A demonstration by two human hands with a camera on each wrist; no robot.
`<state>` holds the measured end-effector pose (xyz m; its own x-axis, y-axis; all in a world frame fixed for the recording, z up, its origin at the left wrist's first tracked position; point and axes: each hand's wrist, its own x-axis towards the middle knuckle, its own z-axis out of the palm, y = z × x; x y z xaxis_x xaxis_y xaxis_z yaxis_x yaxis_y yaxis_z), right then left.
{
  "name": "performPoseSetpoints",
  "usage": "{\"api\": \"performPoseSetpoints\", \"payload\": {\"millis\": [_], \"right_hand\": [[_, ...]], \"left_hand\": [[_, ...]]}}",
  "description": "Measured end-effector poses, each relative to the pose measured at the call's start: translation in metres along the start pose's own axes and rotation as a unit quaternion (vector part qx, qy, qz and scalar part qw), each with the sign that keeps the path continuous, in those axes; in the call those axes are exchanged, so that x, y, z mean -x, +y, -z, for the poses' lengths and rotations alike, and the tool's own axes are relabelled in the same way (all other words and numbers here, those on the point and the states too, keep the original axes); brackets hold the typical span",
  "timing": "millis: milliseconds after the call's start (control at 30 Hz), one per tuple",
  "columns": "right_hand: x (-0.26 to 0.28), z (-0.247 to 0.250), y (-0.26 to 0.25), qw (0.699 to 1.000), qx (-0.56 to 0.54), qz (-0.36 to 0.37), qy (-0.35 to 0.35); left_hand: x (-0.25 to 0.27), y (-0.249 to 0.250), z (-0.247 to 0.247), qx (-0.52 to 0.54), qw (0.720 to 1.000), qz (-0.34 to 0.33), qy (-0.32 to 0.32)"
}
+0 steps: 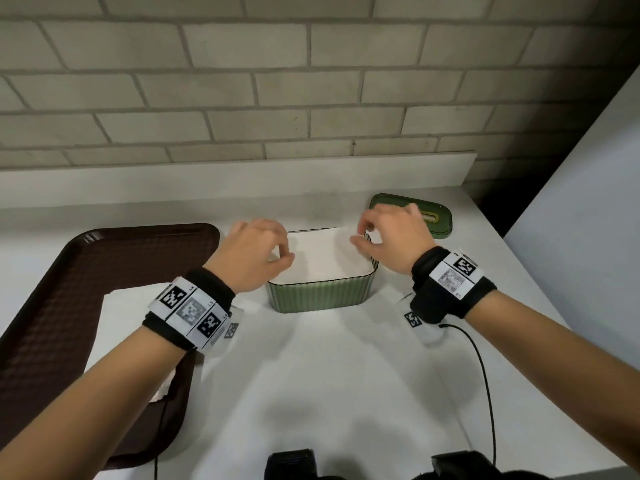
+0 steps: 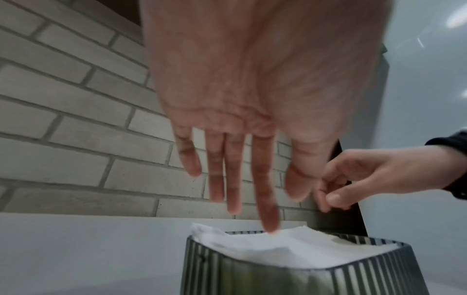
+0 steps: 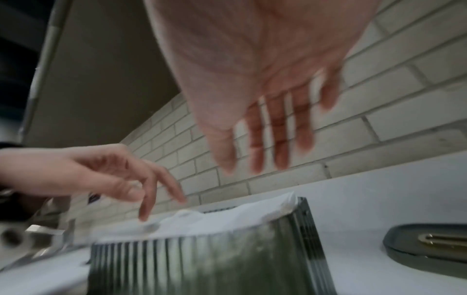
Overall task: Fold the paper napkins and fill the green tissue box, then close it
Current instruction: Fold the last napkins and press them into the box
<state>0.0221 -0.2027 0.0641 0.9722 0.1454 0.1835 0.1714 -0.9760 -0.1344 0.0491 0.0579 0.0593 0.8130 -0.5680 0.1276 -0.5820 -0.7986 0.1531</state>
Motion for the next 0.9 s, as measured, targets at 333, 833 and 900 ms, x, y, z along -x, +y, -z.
{"api": "performPoseSetpoints", "payload": {"millis": [333,833,900], "right_hand": [[0.014,-0.023,0.003,0.973,0.024,0.112,-0.198],[0.003,-0.031,-0.019,0.974,-0.006,0.068,-0.218],[0.006,-0.036,-0.021,0.969,0.018,0.065,-0.237]], "left_hand": [[0.004,-0.004,-0.016,0.025,0.988,0.012,-0.152],[0.003,0.003,-0.023,-0.012,0.984,0.027,-0.176],[0.002,0.007,-0.025,-0.028,0.982,0.029,-0.186]]}}
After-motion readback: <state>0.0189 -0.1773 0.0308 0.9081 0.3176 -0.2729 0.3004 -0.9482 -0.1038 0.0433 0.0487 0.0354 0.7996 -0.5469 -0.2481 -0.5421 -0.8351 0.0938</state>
